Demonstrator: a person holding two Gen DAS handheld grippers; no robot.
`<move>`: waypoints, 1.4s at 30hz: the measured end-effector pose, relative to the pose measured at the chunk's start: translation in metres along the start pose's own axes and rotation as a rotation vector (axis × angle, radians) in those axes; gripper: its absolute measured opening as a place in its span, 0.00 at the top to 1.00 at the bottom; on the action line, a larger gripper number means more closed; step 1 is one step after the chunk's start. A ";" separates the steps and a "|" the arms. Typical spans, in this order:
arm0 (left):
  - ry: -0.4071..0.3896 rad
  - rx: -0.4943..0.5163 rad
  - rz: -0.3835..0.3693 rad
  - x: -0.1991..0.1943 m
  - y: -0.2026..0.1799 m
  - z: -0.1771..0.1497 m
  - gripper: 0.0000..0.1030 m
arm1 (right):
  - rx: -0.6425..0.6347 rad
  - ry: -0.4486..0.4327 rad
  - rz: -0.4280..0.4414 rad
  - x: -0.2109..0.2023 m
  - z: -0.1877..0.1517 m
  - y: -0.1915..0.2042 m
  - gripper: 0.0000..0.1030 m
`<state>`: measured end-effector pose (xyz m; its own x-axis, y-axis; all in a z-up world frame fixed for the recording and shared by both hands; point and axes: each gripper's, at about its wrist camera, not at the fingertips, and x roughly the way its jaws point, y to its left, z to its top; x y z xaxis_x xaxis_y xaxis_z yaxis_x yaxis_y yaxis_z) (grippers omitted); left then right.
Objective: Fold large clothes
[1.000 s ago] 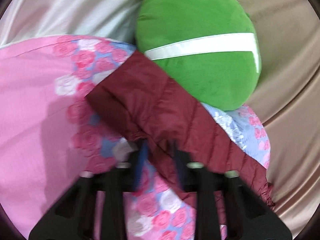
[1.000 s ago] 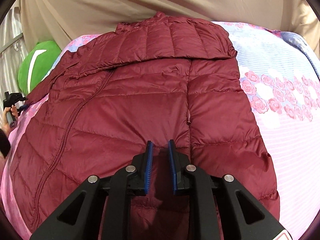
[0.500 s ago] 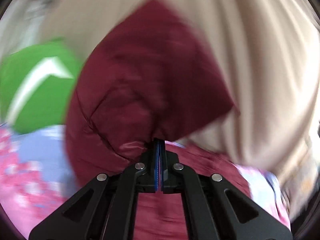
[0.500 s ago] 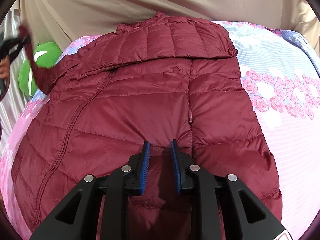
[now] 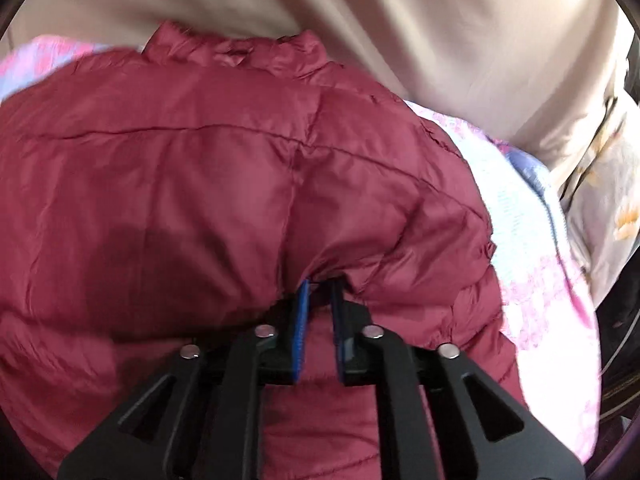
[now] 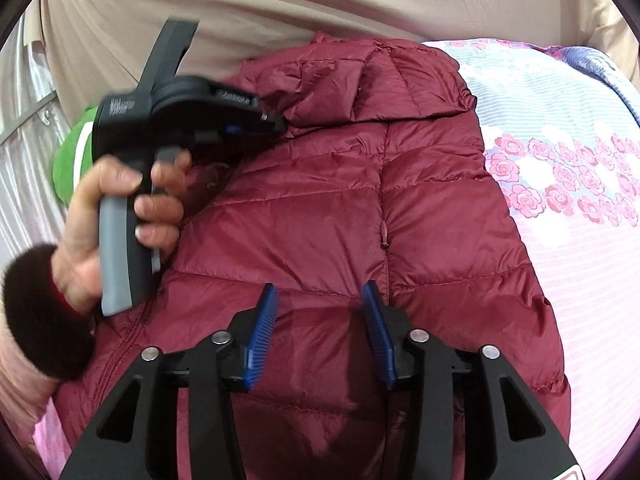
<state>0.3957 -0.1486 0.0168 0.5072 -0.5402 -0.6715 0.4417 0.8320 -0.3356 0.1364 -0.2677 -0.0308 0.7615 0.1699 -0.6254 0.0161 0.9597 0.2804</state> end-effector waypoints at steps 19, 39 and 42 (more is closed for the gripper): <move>-0.163 -0.475 0.133 -0.162 0.237 -0.039 0.31 | 0.209 0.001 0.012 0.022 0.125 -0.037 0.49; -0.116 -0.360 0.280 -0.105 0.219 -0.027 0.97 | 0.055 -0.196 -0.108 0.060 0.199 -0.011 0.97; -0.125 -0.311 0.332 -0.096 0.210 -0.031 0.97 | 0.117 -0.040 -0.158 0.120 0.190 -0.043 0.98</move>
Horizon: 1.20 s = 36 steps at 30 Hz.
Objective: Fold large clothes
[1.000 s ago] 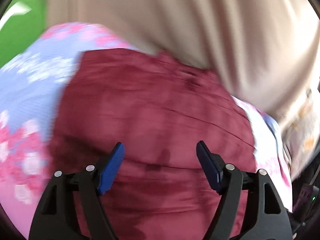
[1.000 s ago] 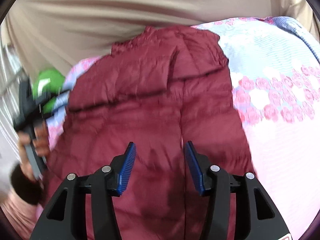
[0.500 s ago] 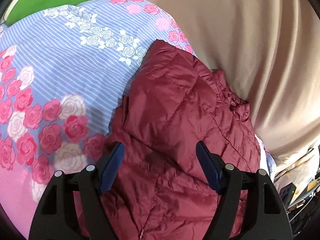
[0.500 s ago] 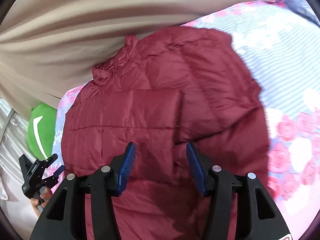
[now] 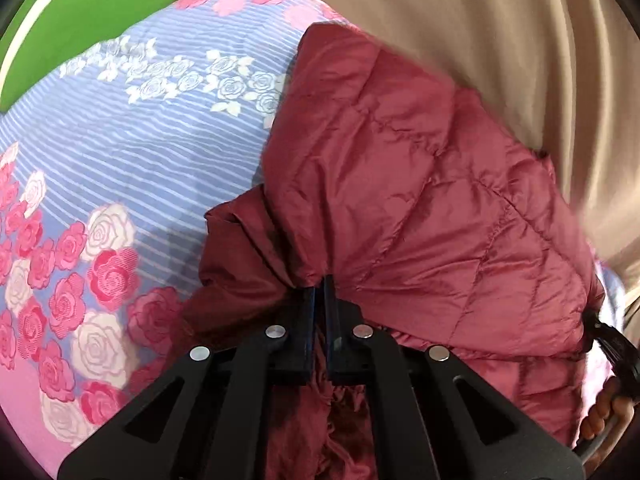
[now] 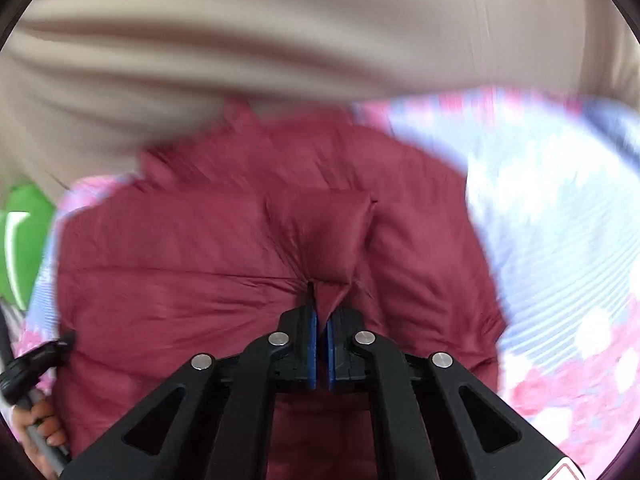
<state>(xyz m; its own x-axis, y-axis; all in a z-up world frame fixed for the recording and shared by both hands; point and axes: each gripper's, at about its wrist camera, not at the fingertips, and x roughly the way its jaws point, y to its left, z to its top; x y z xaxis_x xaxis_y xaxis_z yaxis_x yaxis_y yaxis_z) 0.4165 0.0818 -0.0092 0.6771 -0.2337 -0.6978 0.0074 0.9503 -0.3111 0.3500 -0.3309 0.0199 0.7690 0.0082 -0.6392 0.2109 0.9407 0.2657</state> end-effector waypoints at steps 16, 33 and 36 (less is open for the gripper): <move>-0.023 0.037 0.039 0.000 -0.007 -0.004 0.97 | -0.109 -0.097 0.176 -0.064 -0.008 0.059 0.86; -0.019 0.023 0.024 -0.001 -0.004 -0.003 0.95 | -0.055 -0.040 -0.120 -0.035 -0.008 -0.032 0.96; -0.020 0.024 0.026 -0.001 -0.005 -0.003 0.95 | -0.072 -0.082 0.024 -0.056 0.000 0.005 0.96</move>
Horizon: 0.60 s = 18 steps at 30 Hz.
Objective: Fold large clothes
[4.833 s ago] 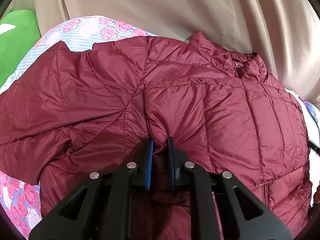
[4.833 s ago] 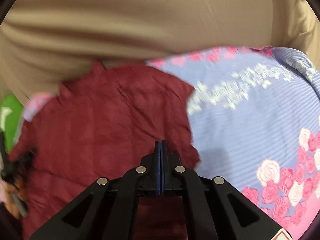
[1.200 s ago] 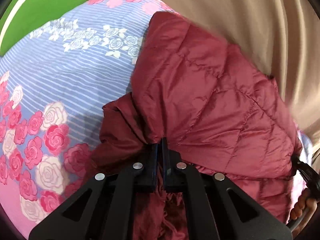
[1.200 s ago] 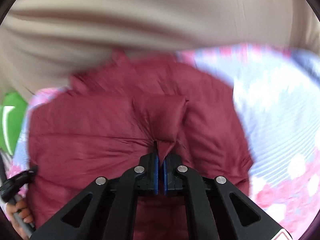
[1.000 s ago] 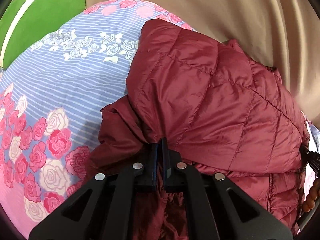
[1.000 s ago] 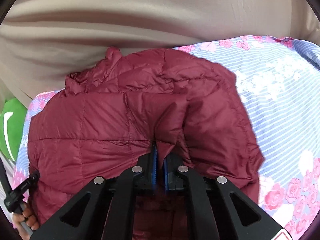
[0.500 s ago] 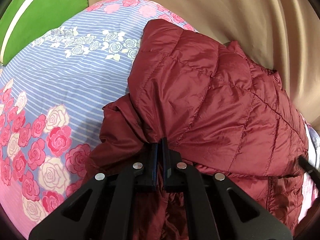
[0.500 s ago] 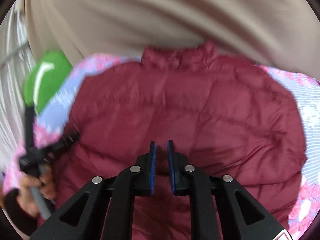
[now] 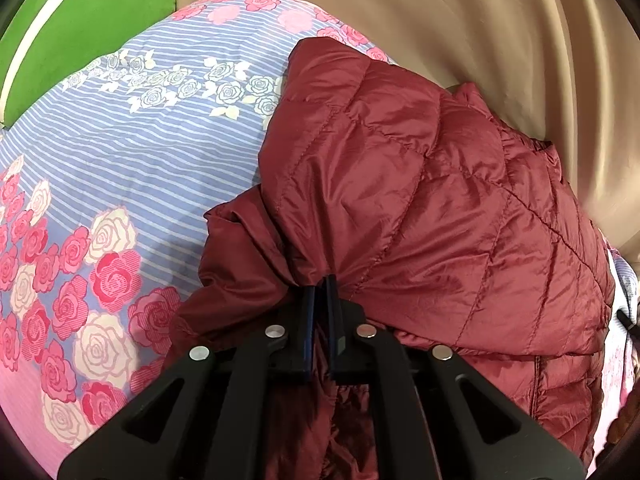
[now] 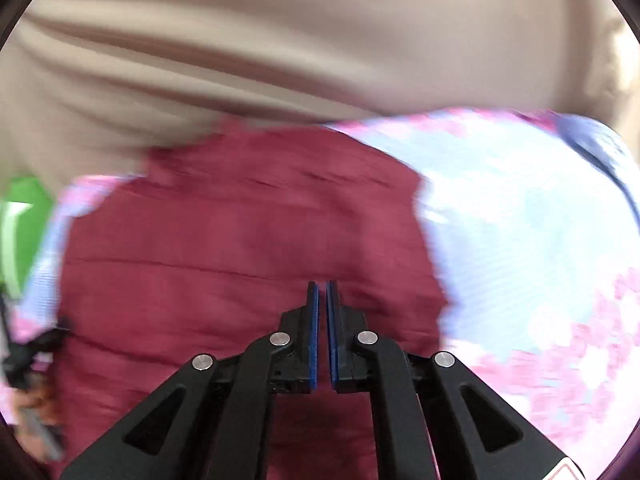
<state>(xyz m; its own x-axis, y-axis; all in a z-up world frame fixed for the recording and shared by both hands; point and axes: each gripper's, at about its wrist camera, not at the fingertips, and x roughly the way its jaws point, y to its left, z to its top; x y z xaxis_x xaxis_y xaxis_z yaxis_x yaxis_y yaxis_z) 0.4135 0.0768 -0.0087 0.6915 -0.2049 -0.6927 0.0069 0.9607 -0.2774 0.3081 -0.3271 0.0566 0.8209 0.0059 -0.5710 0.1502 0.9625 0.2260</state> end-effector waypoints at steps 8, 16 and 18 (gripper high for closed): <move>0.001 -0.013 -0.014 0.000 0.002 0.000 0.95 | -0.342 0.088 0.263 0.036 0.001 0.192 0.95; 0.000 -0.009 -0.010 -0.002 0.003 -0.002 0.95 | -0.387 0.207 0.228 0.136 -0.002 0.276 1.00; 0.001 -0.008 -0.012 -0.002 0.003 -0.002 0.95 | -0.373 0.229 0.212 0.156 -0.002 0.272 1.00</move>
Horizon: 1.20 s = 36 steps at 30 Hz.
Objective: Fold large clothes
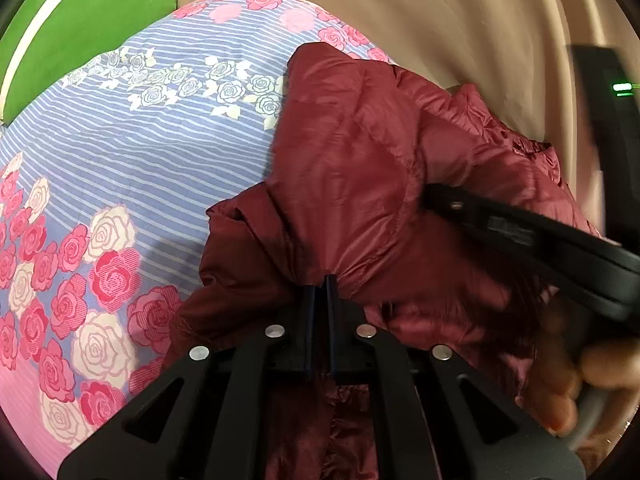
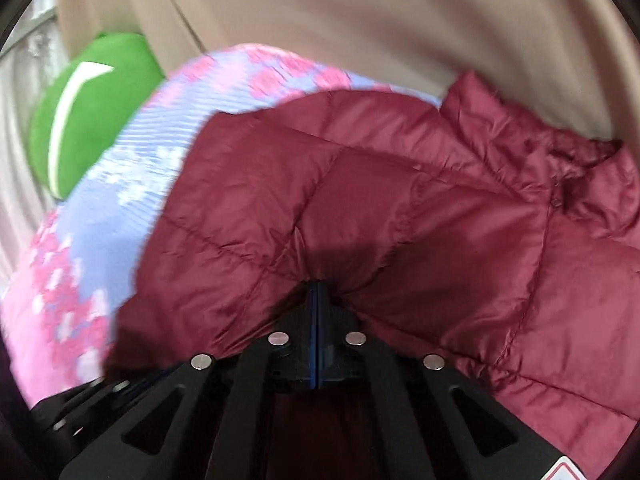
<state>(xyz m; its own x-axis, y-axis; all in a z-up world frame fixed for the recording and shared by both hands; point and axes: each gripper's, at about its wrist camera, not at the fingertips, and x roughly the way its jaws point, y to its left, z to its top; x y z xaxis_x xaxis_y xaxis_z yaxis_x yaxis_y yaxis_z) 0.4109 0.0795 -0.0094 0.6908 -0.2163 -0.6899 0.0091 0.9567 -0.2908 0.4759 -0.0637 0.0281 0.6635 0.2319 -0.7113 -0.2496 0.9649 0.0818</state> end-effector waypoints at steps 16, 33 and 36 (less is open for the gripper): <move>-0.001 -0.012 -0.012 -0.004 0.004 -0.002 0.95 | 0.275 -0.163 -0.141 -0.154 -0.129 -0.167 0.93; -0.003 -0.030 -0.033 -0.008 0.009 -0.004 0.95 | 0.378 -0.338 -0.140 -0.195 -0.121 -0.202 0.96; -0.002 -0.016 -0.020 -0.007 0.006 -0.004 0.95 | 0.363 -0.321 -0.189 -0.189 -0.113 -0.209 0.97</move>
<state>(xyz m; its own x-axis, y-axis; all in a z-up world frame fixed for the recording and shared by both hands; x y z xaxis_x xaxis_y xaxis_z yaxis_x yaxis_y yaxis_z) 0.4027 0.0859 -0.0091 0.6924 -0.2345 -0.6823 0.0114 0.9491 -0.3147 0.3229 -0.3232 0.0663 0.8706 0.0203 -0.4915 0.1185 0.9611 0.2495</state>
